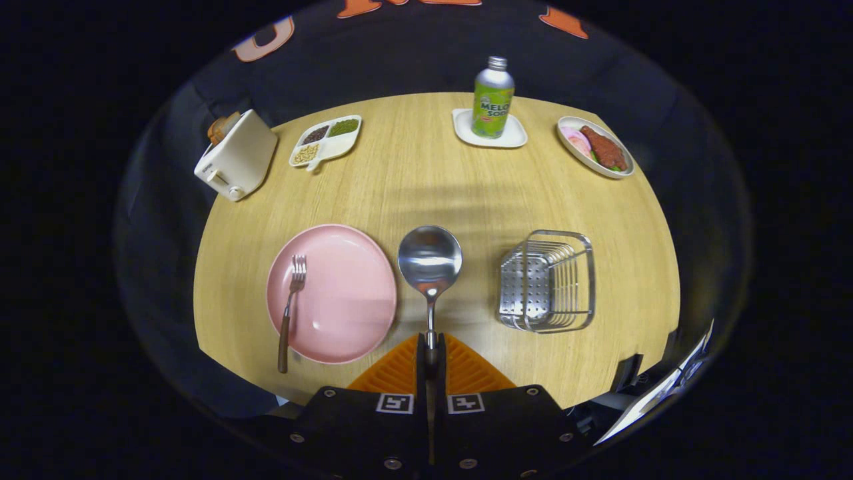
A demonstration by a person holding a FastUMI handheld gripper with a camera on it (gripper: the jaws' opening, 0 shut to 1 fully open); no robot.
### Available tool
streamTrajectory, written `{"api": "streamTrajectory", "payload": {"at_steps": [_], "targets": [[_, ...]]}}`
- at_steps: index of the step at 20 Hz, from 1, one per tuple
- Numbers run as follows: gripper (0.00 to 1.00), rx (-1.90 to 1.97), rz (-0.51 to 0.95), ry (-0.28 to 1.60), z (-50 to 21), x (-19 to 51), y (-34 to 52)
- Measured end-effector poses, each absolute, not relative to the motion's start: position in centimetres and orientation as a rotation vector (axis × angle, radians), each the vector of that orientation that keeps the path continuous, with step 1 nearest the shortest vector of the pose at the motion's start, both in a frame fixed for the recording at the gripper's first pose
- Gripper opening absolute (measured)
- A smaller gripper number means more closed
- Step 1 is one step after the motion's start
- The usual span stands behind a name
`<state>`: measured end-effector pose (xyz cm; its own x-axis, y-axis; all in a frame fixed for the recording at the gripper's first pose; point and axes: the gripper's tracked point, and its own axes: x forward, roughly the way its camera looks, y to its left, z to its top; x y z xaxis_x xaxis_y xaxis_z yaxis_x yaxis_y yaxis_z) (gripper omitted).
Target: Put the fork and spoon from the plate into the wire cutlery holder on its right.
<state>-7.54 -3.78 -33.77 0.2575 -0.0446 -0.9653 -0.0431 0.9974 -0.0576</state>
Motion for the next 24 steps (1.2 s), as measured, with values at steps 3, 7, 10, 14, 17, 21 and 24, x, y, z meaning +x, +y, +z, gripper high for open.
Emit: {"api": "streamTrajectory", "payload": {"at_steps": [3, 7, 10, 14, 17, 21, 24], "targets": [[0.04, -0.068, -0.064, 1.31, -33.5, -7.6, -7.3], [0.04, -0.059, -0.113, 1.328, -33.3, -7.7, -10.9], [0.04, -0.056, -0.132, 1.348, -34.0, -7.5, -12.4], [0.05, -0.061, -0.141, 1.378, -34.4, -7.3, -13.9], [0.06, -0.031, -0.133, 1.38, -34.2, -6.6, -14.0], [0.08, -0.02, -0.127, 1.344, -33.7, -5.4, -14.1], [0.08, -0.016, -0.123, 1.274, -33.0, -3.8, -13.8]]}}
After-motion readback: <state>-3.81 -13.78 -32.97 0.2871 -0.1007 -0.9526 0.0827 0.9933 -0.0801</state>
